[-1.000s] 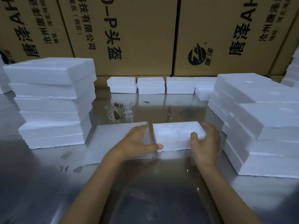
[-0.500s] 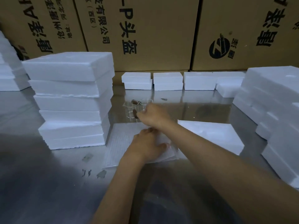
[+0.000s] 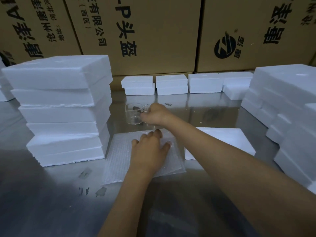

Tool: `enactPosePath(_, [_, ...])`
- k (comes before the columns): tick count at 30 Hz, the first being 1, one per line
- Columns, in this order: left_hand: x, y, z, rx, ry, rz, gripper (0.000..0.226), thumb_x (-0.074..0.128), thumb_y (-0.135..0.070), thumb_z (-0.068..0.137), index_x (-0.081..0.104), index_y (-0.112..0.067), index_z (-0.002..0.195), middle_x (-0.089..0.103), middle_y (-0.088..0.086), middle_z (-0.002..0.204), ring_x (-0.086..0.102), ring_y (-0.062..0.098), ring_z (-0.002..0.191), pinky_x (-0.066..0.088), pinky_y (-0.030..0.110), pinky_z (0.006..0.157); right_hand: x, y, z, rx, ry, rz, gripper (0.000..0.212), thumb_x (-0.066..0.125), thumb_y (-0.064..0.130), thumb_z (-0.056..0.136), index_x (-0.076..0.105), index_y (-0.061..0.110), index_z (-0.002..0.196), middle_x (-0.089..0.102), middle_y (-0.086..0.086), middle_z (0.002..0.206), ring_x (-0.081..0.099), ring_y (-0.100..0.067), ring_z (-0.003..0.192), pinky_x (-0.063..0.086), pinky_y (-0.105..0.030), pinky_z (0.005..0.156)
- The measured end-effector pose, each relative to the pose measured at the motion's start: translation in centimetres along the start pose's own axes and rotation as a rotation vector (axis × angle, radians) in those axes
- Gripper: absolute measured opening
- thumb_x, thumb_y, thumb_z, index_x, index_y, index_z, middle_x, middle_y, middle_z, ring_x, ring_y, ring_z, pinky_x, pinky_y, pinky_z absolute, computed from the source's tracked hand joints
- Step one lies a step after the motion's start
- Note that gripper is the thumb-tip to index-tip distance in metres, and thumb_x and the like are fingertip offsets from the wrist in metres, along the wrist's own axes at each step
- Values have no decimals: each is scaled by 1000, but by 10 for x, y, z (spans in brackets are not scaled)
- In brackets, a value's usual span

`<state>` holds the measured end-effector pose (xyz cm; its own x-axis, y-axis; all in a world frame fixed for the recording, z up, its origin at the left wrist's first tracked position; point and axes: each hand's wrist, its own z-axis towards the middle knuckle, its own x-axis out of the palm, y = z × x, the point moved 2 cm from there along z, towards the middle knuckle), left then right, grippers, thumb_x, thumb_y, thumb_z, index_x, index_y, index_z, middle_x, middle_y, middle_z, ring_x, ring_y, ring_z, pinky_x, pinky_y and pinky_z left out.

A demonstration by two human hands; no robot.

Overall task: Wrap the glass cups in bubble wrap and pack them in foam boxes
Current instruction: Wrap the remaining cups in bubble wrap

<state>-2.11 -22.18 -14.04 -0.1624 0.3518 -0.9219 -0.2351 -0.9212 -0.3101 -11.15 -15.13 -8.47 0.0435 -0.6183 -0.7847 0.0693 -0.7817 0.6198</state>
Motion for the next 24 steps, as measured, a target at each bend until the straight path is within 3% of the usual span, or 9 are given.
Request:
enactPosePath(5, [-2,-7,-2,-67,-179,21,41,45,-59,96,65,-23,99,71,0,102,58,23,107,34,41,93,-50,-30,-61,-12,-184,144,41,56,37,97,50,12,64,57,-7,70,58,-19,67,40,-28,62])
enactPosePath(8, [0,-9,-4,-59,-114,53,37,54,-62,89,64,-26,92,65,-6,106,51,21,110,28,39,86,-64,-59,-107,36,-254,317,44,56,38,98,62,2,74,59,-11,70,63,-18,69,38,-24,58])
enactPosePath(10, [2,-7,-4,-44,-42,30,27,58,-54,90,61,-27,92,61,-7,114,47,21,114,26,38,85,-65,-76,-135,70,-282,420,41,56,39,99,65,8,73,65,3,63,58,-1,59,37,-18,52])
enactPosePath(14, [-8,-6,-6,-95,-105,-210,10,64,-30,94,70,-24,87,63,-1,118,51,24,117,38,40,100,-52,-98,-165,114,-376,546,33,54,39,99,64,18,76,68,6,75,54,3,58,36,-13,51])
enactPosePath(17, [-27,-5,-5,-141,-256,-411,12,65,-22,94,75,-22,88,62,-7,98,57,20,103,46,34,86,-39,-100,-172,88,-424,641,30,54,36,100,65,14,83,63,9,64,53,4,55,37,-9,52])
enactPosePath(21, [-45,-10,-5,-207,-290,-713,15,63,-21,95,75,-26,88,64,-22,88,58,-2,79,39,11,63,-30,-96,-176,-10,-379,665,26,53,33,101,63,14,86,58,12,58,50,0,53,37,-9,52])
enactPosePath(24, [-51,-16,-9,-203,-362,-854,13,63,-22,95,76,-24,92,68,-20,90,57,-13,76,40,2,58,-26,-98,-178,-57,-356,477,23,54,36,100,60,20,84,59,10,63,54,-8,60,43,-24,60])
